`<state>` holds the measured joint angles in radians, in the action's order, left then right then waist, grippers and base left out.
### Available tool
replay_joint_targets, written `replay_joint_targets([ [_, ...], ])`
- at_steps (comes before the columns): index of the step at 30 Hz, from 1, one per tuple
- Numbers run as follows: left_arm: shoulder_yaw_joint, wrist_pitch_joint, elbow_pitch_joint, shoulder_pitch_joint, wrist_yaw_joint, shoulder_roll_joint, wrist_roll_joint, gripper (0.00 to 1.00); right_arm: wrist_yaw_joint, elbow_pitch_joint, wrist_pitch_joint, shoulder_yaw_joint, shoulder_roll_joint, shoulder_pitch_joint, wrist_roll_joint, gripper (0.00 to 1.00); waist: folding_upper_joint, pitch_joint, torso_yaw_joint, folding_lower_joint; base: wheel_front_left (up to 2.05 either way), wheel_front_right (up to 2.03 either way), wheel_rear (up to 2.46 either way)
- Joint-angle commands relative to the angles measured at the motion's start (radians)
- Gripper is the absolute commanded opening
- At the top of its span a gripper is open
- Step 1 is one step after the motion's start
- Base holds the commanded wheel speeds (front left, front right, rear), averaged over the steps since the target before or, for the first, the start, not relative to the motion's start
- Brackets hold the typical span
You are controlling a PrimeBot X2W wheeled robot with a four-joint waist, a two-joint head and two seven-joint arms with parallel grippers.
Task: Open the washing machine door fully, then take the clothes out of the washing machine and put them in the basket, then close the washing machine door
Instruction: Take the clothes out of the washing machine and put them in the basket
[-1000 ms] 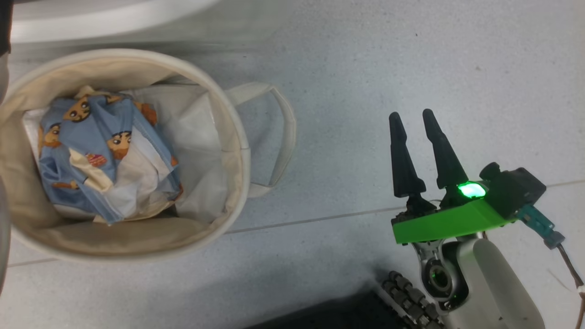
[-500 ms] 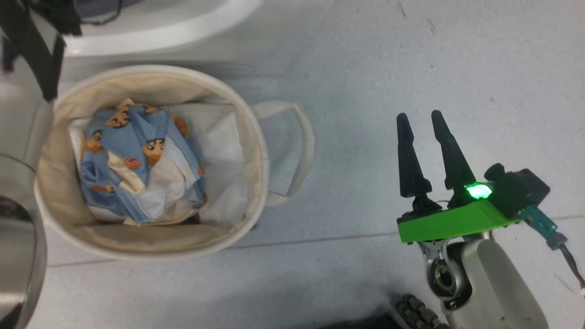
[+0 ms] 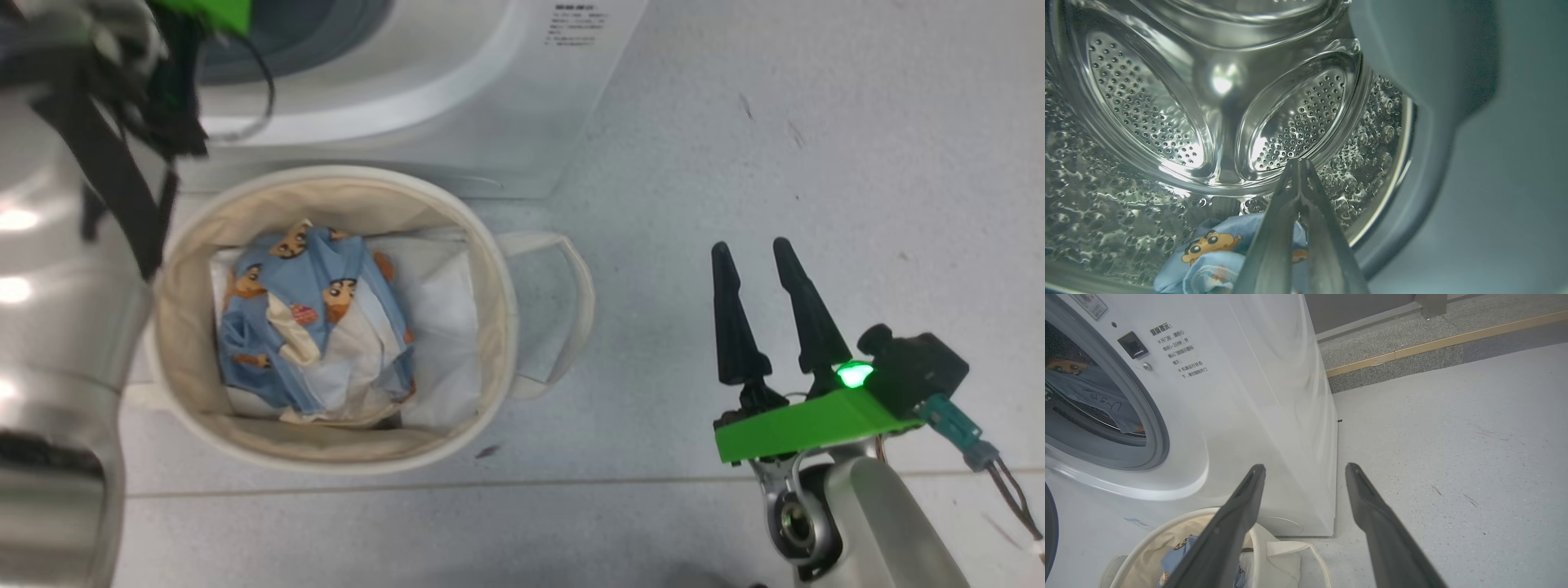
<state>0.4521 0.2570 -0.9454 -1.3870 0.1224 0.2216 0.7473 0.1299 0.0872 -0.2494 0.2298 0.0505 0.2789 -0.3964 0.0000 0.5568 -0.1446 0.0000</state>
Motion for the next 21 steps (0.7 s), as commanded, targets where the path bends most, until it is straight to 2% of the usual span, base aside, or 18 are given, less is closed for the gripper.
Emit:
replay_joint_targets([
  [1,-0.039,0.004,0.055,0.02,-0.006,0.031,-0.024,0.0,0.001,-0.021,-0.012,0.018,0.0,-0.034,0.013,1.0,0.0,-0.033,0.022,0.0,0.0,0.0,0.0],
  [11,-0.179,0.005,0.24,0.211,-0.012,-0.011,-0.156,0.0,0.001,-0.003,-0.012,0.022,0.0,-0.066,0.027,1.0,0.0,-0.118,0.064,0.0,0.0,0.0,0.0],
  [15,-0.261,0.005,0.352,0.308,-0.011,-0.027,-0.221,0.0,0.001,0.012,-0.012,0.022,0.0,-0.092,0.029,1.0,0.0,-0.181,0.079,0.0,0.0,0.0,0.0],
  [21,-0.329,0.005,0.476,0.425,-0.007,-0.048,-0.29,0.0,0.001,0.029,-0.012,0.03,0.0,-0.128,0.026,1.0,0.0,-0.267,0.096,0.0,0.0,0.0,0.0],
])
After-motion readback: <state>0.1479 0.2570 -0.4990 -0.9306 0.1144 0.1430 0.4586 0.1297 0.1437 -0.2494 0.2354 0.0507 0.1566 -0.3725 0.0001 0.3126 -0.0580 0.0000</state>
